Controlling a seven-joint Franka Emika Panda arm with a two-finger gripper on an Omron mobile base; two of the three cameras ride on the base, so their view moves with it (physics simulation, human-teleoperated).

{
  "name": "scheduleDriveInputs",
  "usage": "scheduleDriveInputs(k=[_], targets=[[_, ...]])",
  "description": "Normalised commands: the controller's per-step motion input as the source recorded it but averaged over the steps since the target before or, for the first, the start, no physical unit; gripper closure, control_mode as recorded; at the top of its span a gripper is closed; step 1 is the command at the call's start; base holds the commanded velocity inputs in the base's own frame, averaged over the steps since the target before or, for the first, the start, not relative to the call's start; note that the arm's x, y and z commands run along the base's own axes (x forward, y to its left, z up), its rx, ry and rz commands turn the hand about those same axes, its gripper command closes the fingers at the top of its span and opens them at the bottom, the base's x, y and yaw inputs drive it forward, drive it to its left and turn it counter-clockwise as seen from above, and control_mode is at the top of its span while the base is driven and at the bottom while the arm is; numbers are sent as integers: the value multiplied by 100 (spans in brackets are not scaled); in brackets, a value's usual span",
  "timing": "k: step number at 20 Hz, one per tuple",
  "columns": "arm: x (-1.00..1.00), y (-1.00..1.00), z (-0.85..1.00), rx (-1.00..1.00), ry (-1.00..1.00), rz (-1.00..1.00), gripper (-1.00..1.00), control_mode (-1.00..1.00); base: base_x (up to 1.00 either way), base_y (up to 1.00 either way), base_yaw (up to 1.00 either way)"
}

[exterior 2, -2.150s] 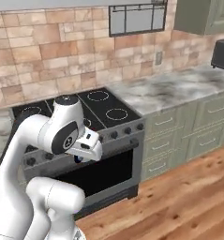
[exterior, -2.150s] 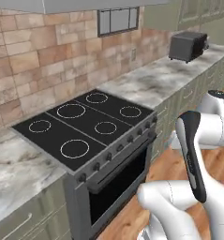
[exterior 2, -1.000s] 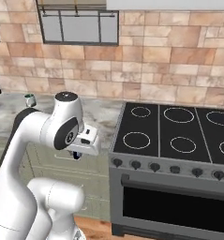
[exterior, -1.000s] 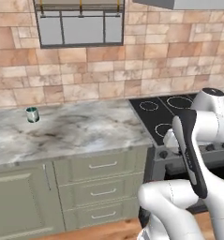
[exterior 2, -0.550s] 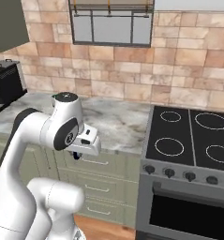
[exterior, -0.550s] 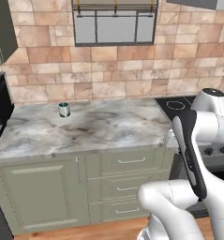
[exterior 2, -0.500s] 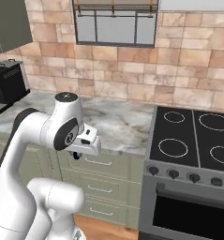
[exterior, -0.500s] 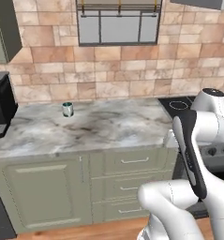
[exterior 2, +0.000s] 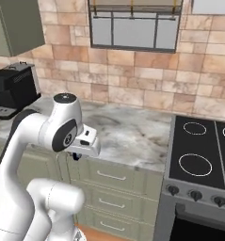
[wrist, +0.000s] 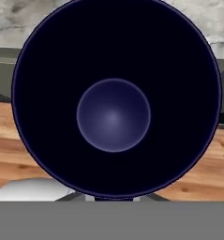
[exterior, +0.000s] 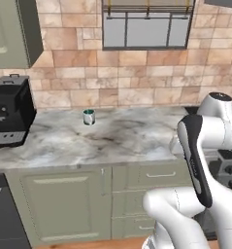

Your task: Clear the mugs and bowl far away from the sink.

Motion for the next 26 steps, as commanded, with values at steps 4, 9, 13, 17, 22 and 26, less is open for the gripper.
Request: scheduleDriveInputs(k=[4,9,13,17,22,26], targets=[[0,0,0,0,0,0,100,100,76,0,8],[0,0,0,0,0,0,100,100,71,6,1],[0,0,0,0,0,0,100,100,49,29,4],[0,0,0,0,0,0,100,100,18,21,25],[0,0,0,0,0,0,100,100,21,5,38],[0,0,0,0,0,0,100,100,26,0,39]])
